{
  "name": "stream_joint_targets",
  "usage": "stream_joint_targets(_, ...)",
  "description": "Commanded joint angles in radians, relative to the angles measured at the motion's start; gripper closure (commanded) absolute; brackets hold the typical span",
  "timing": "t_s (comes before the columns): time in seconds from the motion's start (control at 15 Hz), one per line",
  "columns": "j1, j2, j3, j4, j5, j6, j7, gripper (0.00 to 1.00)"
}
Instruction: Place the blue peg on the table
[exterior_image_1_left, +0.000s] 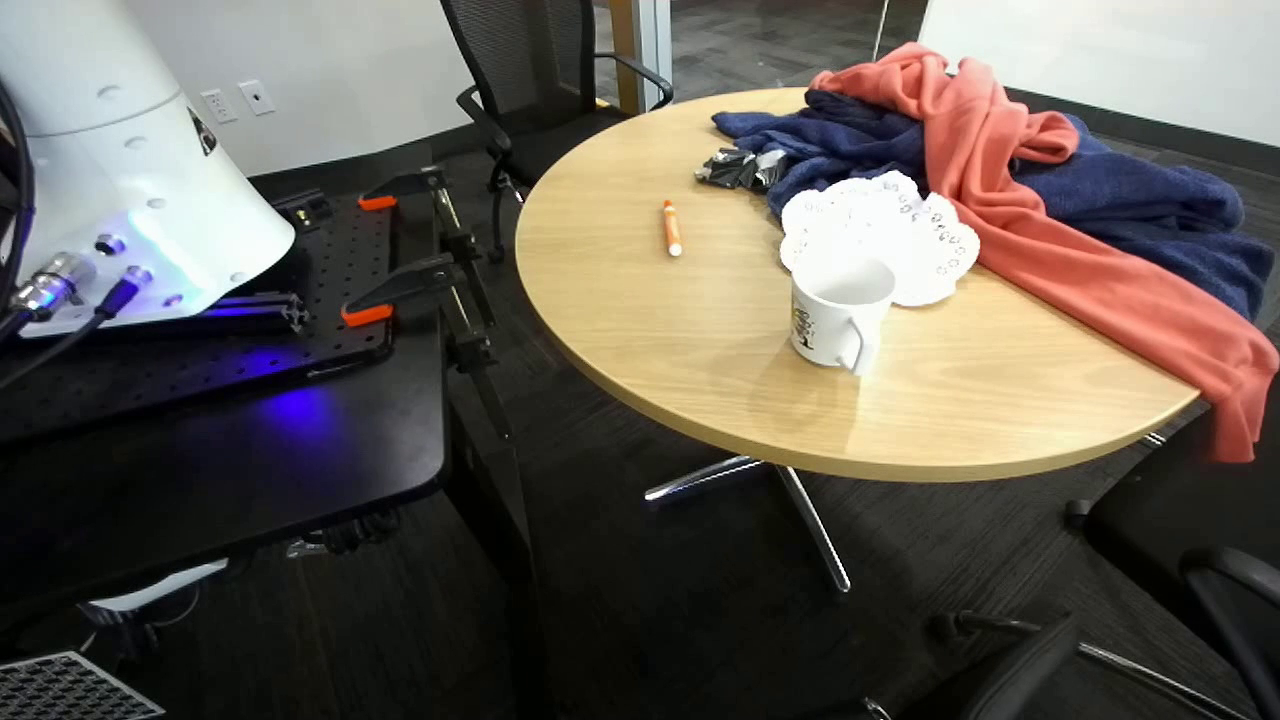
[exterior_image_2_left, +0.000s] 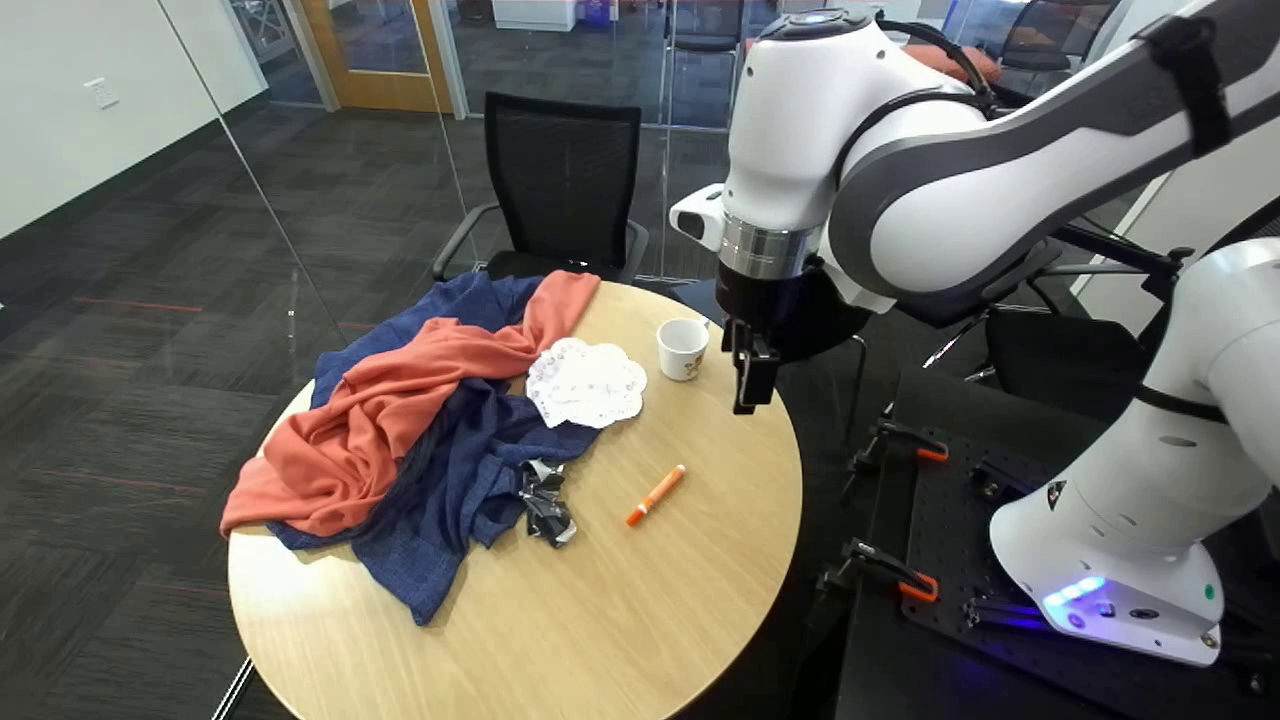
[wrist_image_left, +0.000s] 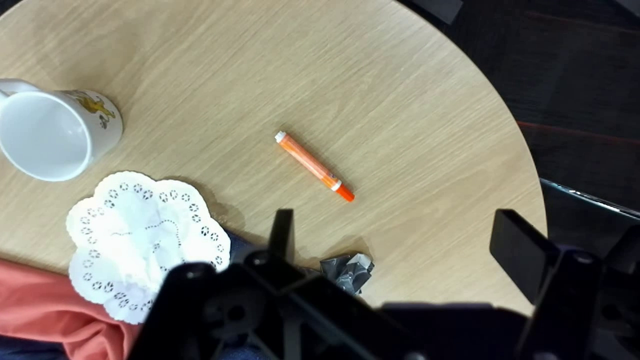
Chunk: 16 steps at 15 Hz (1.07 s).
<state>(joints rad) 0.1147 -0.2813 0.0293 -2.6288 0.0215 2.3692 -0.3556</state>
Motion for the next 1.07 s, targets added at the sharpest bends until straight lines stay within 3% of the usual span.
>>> stream_joint_targets(0.0,0.019,0.076,-0.027,0.008,0.022,0.075,-0.11,0.0)
stream_joint_targets(0.47,0.004,0.298,-0.032,0.032,0.1,0.243,-0.437,0.0)
stream_joint_targets(0.67,-0.021,0.405,-0.001,0.046,0.132,0.356,-0.509,0.0)
stream_joint_targets(1.0,-0.092,0.593,0.091,0.113,0.111,0.499,-0.494,0.0)
